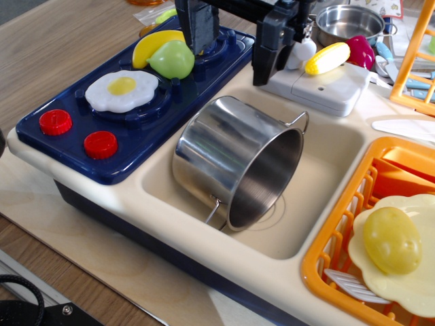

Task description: Flip pot upright which is in sink

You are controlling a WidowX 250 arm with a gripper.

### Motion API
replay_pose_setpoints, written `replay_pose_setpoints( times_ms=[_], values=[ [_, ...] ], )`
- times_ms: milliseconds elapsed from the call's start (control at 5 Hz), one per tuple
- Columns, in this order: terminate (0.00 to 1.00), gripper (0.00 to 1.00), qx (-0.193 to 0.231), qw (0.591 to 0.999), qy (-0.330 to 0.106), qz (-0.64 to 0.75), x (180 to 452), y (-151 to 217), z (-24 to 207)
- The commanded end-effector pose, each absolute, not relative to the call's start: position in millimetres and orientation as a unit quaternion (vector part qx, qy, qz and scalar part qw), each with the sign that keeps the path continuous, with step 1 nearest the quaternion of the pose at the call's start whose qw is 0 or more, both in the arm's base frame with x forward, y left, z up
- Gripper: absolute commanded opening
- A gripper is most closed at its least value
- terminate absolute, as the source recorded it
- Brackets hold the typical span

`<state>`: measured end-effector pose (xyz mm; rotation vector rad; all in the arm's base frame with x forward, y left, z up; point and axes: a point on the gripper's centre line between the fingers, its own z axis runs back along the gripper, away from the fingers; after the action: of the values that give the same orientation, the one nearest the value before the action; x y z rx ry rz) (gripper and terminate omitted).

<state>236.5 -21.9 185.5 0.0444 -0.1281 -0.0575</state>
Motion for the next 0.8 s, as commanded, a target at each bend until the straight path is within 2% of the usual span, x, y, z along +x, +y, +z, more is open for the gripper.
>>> replay_pose_setpoints(
  times_ms=[0, 200, 600],
  values=[
    [0.0, 1.0, 0.022, 0.997, -0.064, -0.029, 237, -22, 185],
    [0.0, 1.0, 0.049, 0.995, -0.081, -0.044, 235, -35, 186],
    [0.0, 1.0, 0.11, 0.984, -0.128, -0.056, 233, -61, 171]
  ],
)
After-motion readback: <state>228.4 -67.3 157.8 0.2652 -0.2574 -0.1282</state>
